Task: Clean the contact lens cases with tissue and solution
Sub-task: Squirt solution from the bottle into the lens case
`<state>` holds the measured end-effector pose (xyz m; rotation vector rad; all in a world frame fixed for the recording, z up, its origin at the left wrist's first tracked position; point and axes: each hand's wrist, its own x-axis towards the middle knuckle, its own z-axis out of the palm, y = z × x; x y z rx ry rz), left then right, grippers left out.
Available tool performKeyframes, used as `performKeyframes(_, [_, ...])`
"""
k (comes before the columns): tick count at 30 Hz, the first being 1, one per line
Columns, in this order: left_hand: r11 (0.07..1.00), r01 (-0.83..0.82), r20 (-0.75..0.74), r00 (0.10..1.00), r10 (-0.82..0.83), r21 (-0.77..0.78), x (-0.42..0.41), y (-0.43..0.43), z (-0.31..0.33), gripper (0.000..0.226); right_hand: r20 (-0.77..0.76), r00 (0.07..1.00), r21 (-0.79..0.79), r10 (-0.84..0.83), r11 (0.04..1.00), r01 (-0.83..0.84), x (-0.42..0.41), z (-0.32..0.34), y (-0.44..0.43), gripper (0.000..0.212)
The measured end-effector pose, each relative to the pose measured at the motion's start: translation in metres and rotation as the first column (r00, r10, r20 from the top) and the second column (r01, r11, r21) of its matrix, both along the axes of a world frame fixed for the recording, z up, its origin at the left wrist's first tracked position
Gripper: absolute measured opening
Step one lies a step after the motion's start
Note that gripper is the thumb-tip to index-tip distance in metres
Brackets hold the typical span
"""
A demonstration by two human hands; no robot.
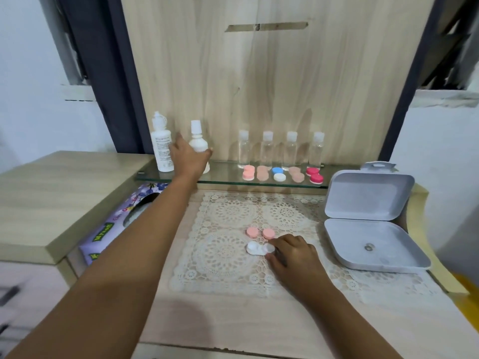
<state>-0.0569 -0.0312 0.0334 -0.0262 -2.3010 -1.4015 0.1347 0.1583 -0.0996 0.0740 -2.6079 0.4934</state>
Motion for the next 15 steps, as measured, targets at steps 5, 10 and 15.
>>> performKeyframes(5, [0.995, 0.078, 0.054, 0.995, -0.081, 0.055, -0.019, 0.001, -0.004, 0.065, -0.019, 1.0, 0.006, 0.0, 1.0, 0.0, -0.001, -0.002, 0.001, 0.027])
performKeyframes(10, [0.997, 0.048, 0.008, 0.999, -0.048, 0.066, -0.009, 0.003, -0.003, 0.05, -0.012, 1.0, 0.013, 0.003, 1.0, -0.003, -0.001, -0.001, 0.001, 0.029])
performKeyframes(15, [0.988, 0.089, -0.137, 0.988, -0.072, 0.123, 0.038, 0.008, -0.001, 0.05, 0.017, 1.0, 0.005, 0.018, 1.0, -0.018, 0.0, 0.001, 0.001, 0.034])
